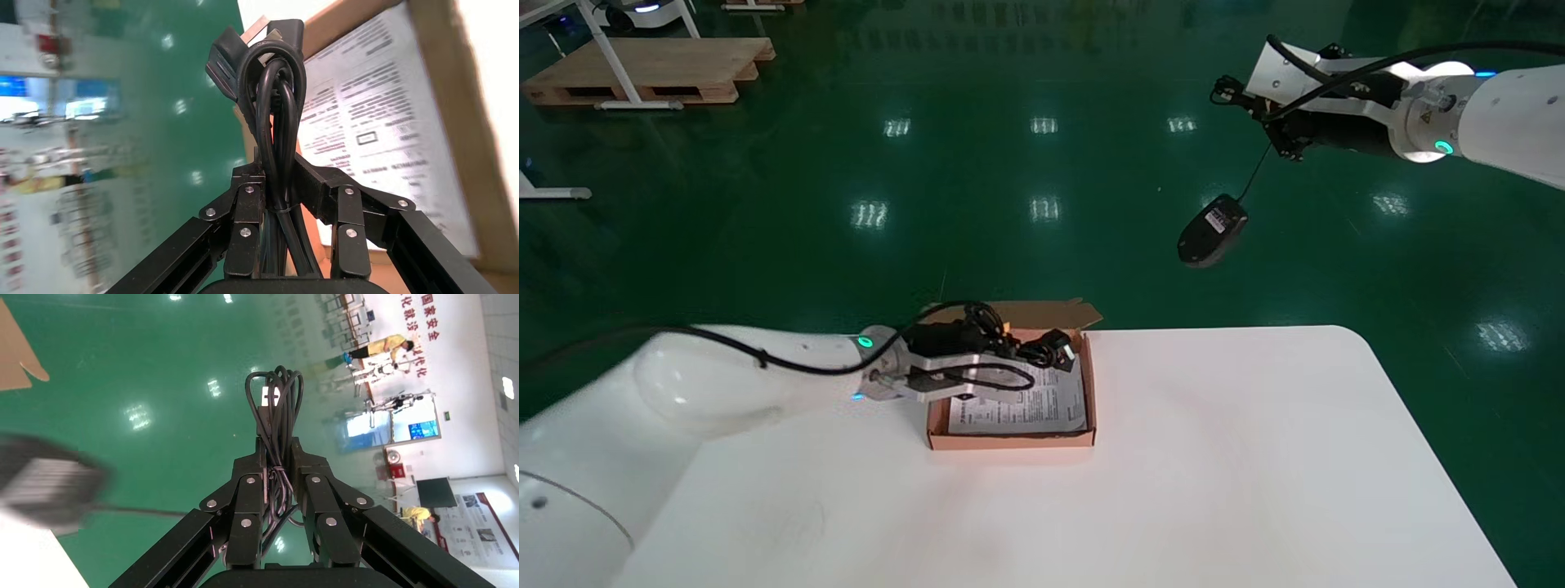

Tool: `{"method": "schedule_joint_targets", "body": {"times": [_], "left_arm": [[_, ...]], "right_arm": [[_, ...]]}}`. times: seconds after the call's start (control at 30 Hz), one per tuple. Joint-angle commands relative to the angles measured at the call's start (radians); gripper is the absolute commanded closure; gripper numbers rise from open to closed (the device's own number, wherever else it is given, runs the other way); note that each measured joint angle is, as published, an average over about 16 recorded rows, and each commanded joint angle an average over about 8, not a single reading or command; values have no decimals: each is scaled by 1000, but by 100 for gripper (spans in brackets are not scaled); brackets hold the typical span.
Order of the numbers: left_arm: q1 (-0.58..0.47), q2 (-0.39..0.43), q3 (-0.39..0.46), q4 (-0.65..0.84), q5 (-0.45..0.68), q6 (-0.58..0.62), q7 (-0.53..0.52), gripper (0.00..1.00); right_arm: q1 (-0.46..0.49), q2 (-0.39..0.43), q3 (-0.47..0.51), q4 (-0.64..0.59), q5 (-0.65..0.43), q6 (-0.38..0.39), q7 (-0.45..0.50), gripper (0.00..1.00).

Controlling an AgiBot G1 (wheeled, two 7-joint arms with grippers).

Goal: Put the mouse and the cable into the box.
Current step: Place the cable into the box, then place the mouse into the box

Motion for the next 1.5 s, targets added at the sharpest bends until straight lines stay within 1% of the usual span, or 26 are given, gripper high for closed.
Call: {"method": "schedule_joint_targets", "body": {"times": [0.03,0.17,0.33,0.37,0.53,0.63,0.73,1.27,1.37,1.5], "left_arm": [[41,17,7,-16,10,-74,29,100],[83,26,78,-31,-21,-186,25,100],[84,28,187,-19,-72,-243,-29,100],[82,27,208,-18,-81,-247,-40,99],[75,29,291,-13,-114,-251,-76,36],[72,31,318,-12,-122,-245,-82,0],[71,31,329,-11,-126,-241,-83,0],[73,15,305,-27,-122,-239,-82,0],[63,-2,296,-29,-133,-255,-101,0],[18,-37,265,6,-153,-300,-160,0]], "right_arm": [[0,0,0,0,0,0,0,100],[0,0,0,0,0,0,0,100],[0,0,0,0,0,0,0,100],[0,0,0,0,0,0,0,100],[0,0,0,0,0,0,0,100],[0,0,0,-1,0,0,0,100],[0,0,0,-1,0,0,0,100],[-1,-1,0,1,0,-1,-1,100],[-8,-10,-3,3,-1,-4,-9,100],[-27,-38,-7,5,0,-4,-39,100]]}}
